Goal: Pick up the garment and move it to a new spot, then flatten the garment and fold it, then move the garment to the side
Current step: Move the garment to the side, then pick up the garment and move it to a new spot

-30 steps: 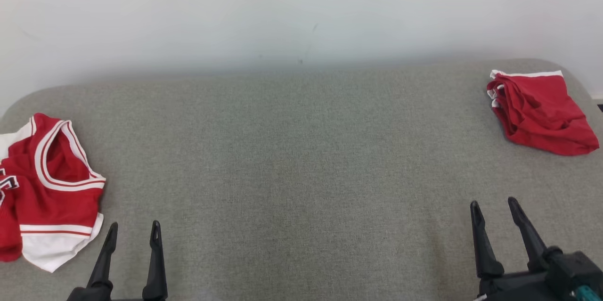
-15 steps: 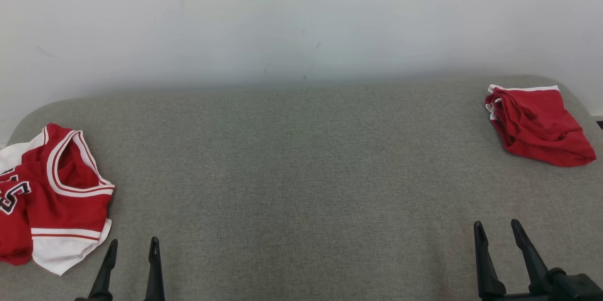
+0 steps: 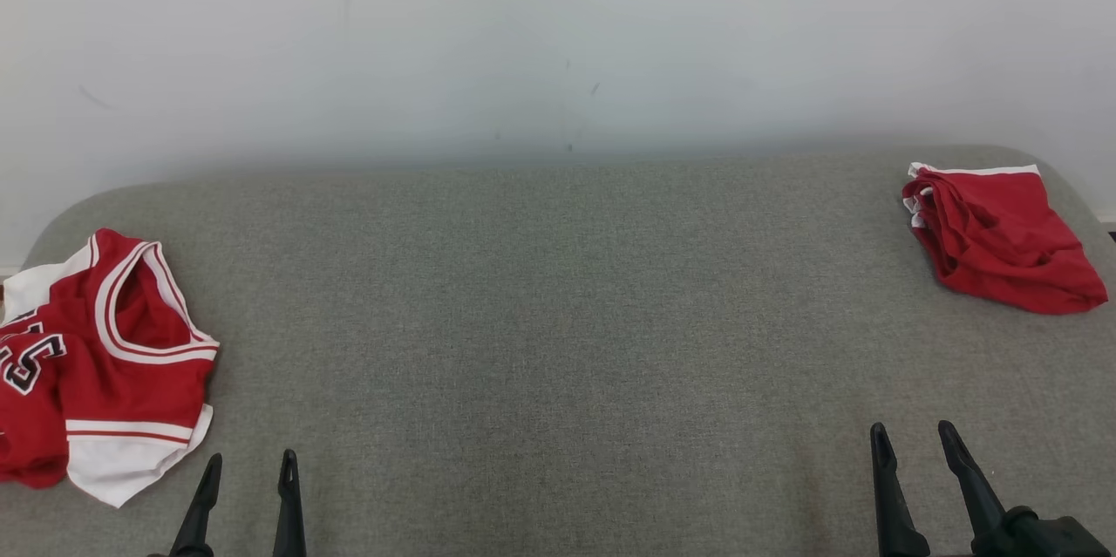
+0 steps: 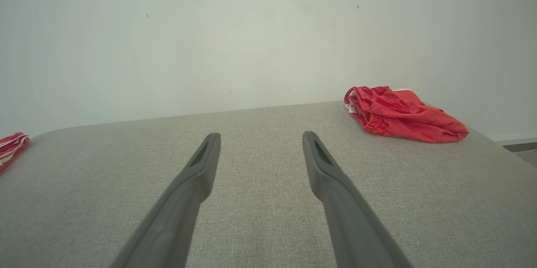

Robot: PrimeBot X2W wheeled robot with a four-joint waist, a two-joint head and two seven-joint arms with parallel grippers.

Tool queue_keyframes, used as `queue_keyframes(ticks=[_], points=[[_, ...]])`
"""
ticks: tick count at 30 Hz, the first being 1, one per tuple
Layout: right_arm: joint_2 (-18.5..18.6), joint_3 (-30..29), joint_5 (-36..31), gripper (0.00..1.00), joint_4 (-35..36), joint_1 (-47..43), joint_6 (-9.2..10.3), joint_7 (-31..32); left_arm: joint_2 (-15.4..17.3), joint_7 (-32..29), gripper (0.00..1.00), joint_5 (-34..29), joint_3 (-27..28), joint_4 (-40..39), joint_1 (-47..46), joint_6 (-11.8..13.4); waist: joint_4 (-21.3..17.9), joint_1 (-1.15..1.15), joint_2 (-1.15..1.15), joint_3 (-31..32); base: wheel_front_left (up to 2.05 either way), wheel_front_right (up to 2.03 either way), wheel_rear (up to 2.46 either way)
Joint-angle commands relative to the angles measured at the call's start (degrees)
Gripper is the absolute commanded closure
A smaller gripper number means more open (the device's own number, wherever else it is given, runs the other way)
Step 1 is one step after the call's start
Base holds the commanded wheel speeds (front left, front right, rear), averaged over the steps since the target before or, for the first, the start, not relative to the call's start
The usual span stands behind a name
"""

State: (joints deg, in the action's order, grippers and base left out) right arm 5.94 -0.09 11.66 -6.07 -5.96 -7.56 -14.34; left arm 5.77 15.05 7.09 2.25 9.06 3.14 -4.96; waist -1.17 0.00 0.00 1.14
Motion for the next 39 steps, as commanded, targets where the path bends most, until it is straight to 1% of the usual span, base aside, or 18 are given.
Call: queue_keyframes(ticks=[1, 11, 17, 24, 33, 34, 39], points=[[-0.1, -0.1, 0.5, 0.0, -0.1, -0.6, 0.16, -0.2, 0.3, 0.2, 0.0, 0.5, 0.0, 0.1, -0.3, 0.3, 0.0, 0.0, 0.0, 0.0, 0.0, 0.0, 0.0], [-0.5, -0.7, 0.3, 0.0, -0.3, -0.8, 0.16, -0.3, 0.8, -0.1, 0.0, 0.9, -0.6, 0.3, -0.7, 0.6, 0.7, 0.0, 0.0, 0.0, 0.0, 0.0, 0.0], [-0.8, -0.7, 0.6, 0.0, -0.4, -0.9, 0.16, -0.4, 1.2, -0.4, 0.0, 1.1, -0.8, 0.4, -1.5, 0.8, 3.0, 0.0, 0.0, -0.2, 0.0, 0.0, 0.0], [-1.4, -0.4, 0.8, 0.0, -0.6, -1.1, 0.15, -0.4, 1.7, -1.0, 0.0, 1.3, -1.0, 0.0, -1.9, 1.3, 8.4, 0.0, 0.0, -0.8, 0.0, 0.0, 0.0], [-1.6, 0.1, 0.9, 0.0, -1.2, -0.1, 0.16, -0.6, 2.2, -1.3, 0.0, 1.4, -1.0, -0.3, -2.0, 1.9, 16.9, 0.0, 0.0, -2.3, 0.0, 0.0, 0.0], [-1.6, 0.1, 0.9, 0.0, -1.2, -0.1, 0.16, -0.6, 2.2, -1.3, 0.0, 1.4, -1.0, -0.3, -2.0, 1.9, 16.9, 0.0, 0.0, -2.3, 0.0, 0.0, 0.0], [-1.3, 0.7, 1.0, 0.0, -1.5, 0.5, 0.15, -0.7, 2.2, -1.3, 0.0, 2.0, -0.8, -0.3, -1.7, 2.4, 21.0, 0.0, 0.0, -2.9, 0.0, 0.0, 0.0]])
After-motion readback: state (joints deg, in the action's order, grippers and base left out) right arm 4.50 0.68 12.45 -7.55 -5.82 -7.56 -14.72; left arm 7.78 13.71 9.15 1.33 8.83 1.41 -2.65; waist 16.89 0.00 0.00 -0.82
